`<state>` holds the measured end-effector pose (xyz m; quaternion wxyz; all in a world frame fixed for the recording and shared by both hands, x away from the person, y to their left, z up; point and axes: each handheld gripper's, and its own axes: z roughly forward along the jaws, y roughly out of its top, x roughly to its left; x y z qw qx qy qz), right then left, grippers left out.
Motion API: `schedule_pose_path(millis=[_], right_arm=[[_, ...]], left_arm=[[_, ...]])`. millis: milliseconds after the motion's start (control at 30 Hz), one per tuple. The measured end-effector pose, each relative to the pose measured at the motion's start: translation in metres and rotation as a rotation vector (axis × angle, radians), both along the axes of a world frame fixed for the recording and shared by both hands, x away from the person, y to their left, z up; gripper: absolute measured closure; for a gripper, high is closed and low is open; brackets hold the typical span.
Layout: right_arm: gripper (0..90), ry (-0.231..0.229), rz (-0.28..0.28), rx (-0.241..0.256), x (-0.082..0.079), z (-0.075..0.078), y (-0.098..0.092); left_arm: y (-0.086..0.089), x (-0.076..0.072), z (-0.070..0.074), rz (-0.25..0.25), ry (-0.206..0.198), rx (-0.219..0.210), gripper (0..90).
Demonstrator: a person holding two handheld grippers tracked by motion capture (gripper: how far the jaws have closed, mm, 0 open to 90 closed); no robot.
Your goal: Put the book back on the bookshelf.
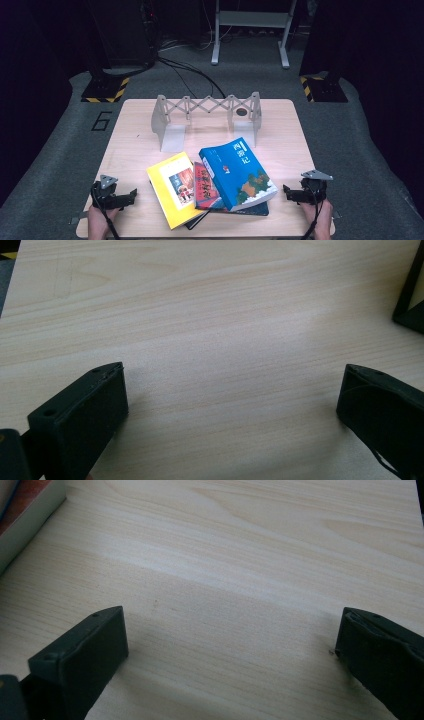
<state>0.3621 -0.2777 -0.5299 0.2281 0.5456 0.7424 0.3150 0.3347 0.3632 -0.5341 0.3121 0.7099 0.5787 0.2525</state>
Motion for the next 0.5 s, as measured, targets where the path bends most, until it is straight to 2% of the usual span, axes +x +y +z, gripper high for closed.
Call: schedule_pose_path(millis=[500], right_arm=[[2.4,0.000,0.014,0.000,-0.0008,0.0008,-0.0011]], left_arm=[[-0.0009,0.0000,0.0001,0.006,0.003,-0.002,0.0]])
